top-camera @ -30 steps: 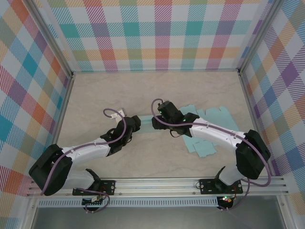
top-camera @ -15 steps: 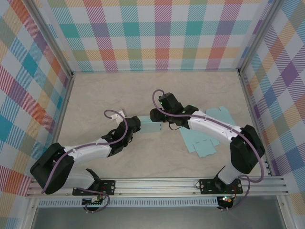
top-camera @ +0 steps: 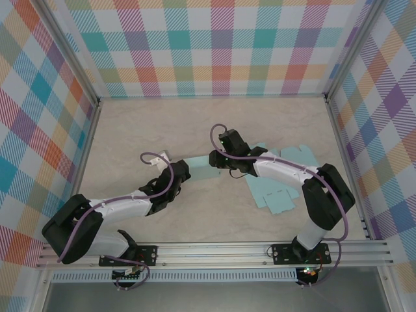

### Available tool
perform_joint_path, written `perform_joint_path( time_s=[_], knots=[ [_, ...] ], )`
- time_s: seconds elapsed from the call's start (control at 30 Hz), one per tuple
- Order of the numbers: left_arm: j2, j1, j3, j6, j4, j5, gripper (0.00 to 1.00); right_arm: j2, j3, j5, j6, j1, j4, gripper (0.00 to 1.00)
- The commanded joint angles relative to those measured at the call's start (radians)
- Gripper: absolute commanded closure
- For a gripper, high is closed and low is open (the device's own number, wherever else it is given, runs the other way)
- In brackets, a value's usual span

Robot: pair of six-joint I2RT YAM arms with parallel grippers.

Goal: Fold the paper box

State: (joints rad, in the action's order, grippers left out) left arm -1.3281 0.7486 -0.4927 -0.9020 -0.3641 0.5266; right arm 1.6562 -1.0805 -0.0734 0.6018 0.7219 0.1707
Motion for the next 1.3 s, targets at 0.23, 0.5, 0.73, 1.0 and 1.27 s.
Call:
perform_joint_path(
  time_s=[0.23,0.5,0.73,1.0,1.27],
  knots=[
    [-0.095,-0.007,0.093,-0.061,0.217,-0.040,1.00,0.035,0.109,-0.001,0.030,-0.014,0.047,0.76],
    [-0.003,-0.006,0.050,0.041,0.276,-0.054,0.93,0.031,0.126,0.021,0.015,-0.014,0.014,0.76],
    [0.175,-0.007,-0.078,0.246,0.413,-0.034,0.67,-0.002,0.108,0.015,-0.005,-0.013,0.014,0.65],
    [0.259,-0.044,-0.164,0.497,0.454,-0.102,0.47,-0.034,0.010,0.001,-0.059,-0.015,0.074,0.46],
    [0.208,-0.088,-0.295,0.892,0.524,-0.318,0.39,-0.197,-0.023,-0.099,-0.113,-0.016,0.186,0.13]
  ],
)
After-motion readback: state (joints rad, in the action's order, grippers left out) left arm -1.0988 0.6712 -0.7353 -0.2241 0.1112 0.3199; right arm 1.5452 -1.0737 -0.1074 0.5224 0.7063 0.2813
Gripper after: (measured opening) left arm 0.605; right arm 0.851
